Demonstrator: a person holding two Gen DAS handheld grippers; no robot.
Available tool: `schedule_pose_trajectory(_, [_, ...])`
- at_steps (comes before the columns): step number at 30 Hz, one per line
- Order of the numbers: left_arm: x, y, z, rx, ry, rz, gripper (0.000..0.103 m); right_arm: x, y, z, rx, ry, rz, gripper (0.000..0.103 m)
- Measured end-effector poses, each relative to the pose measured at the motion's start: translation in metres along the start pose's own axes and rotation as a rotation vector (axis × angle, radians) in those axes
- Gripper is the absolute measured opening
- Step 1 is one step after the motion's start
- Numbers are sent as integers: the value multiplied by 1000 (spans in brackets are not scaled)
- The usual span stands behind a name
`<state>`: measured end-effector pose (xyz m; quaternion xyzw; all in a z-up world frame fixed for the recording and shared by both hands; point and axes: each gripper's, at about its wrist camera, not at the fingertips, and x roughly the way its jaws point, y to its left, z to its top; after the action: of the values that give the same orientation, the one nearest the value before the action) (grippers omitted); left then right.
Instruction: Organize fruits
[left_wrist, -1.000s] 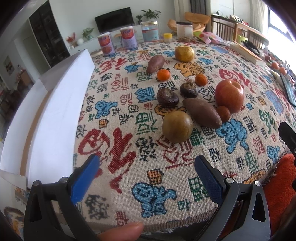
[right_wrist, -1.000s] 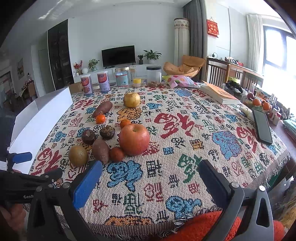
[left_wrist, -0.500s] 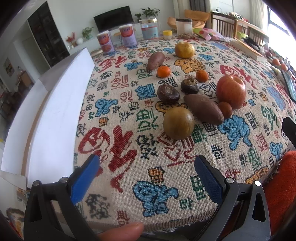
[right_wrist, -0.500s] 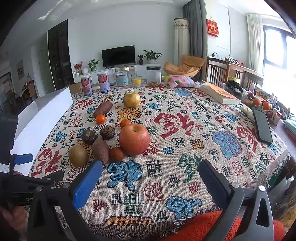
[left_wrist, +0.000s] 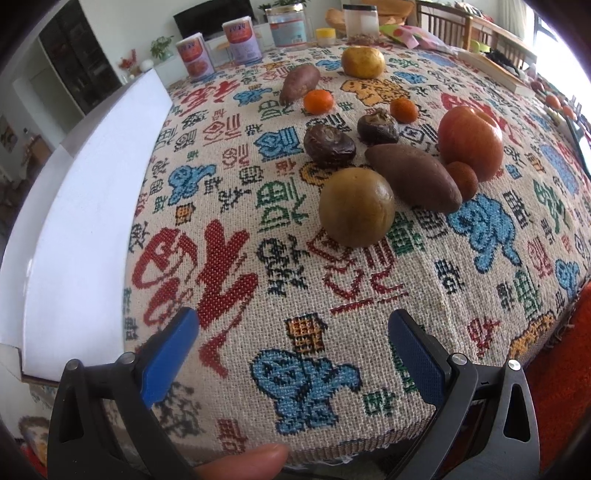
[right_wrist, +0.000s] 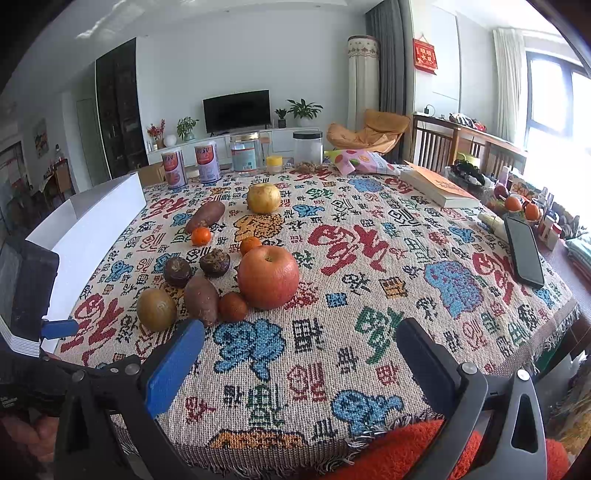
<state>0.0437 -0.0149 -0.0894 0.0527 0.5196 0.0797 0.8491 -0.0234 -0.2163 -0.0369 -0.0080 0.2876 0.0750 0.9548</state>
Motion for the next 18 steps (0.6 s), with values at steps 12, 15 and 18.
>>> schedule_pose_trajectory(12, [4, 0, -6, 12, 13, -3, 103, 1, 1, 0, -6, 5, -1, 103])
schedule_pose_trajectory(15, [3, -2, -6, 21, 6, 4, 103, 1, 0, 0, -8, 2, -3, 103])
schedule_pose_trajectory(18, [2, -3, -7, 25, 2, 6, 103, 1, 2, -1, -8, 8, -3, 103])
